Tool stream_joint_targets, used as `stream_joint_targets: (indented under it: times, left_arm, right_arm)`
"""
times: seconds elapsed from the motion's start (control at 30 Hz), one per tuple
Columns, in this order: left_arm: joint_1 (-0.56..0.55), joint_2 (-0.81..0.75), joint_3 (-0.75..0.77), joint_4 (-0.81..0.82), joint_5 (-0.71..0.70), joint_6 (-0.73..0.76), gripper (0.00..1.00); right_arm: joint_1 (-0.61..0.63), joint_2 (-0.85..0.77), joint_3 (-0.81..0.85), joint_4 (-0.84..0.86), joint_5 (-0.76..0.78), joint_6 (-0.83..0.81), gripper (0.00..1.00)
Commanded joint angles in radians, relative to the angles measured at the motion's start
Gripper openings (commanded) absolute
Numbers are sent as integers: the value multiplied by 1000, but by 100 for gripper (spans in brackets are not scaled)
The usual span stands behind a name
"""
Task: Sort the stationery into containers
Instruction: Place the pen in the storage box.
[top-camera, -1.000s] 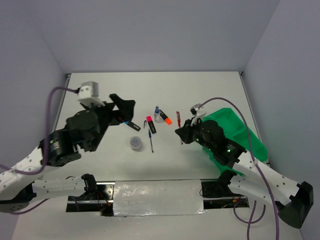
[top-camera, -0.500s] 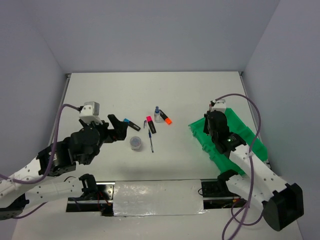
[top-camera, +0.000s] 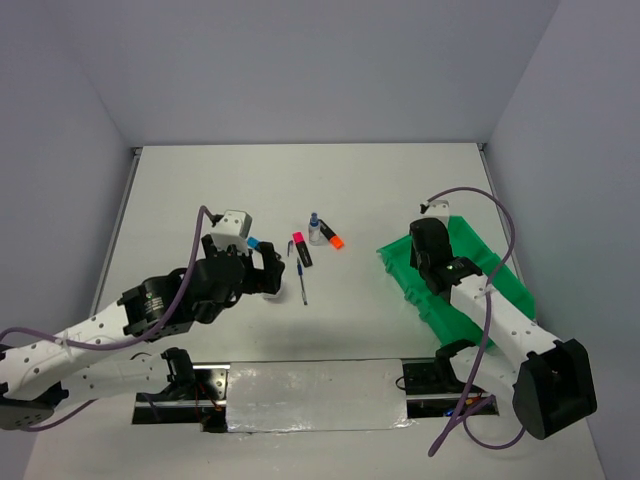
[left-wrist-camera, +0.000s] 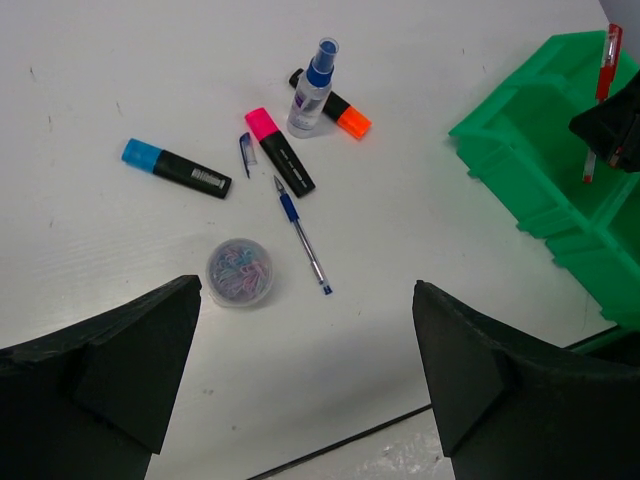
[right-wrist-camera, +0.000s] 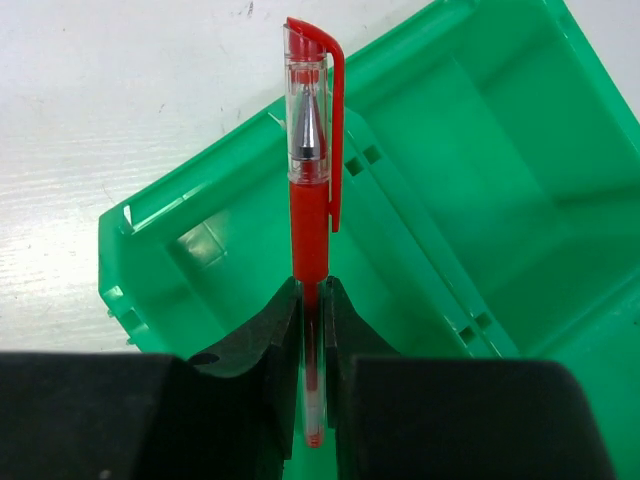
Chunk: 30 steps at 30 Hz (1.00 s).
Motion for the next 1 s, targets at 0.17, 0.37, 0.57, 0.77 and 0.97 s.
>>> stream_joint_targets:
  times: [0.17,0.37,0.57,0.77,0.97]
  left_arm:
    - [7,60,51,-17,-81,-54,99]
    - [52,111,79,-52,-82,-123,99]
    - [109,119,71,-23,-43,-115,99]
    - [187,157,39,-41,-16,-167,99]
    - [302,210,15,-35,95,-212,99]
  right_arm:
    - [-13,5,27,2,-1,20,17]
    - [-13,8,28,-6,-6,14,28]
    - [-13,-12,21,-10,-10,22,34]
    - [-4,-108,96,-36,-162,38,56]
    - [238,-141,228,-70,-103,86,68]
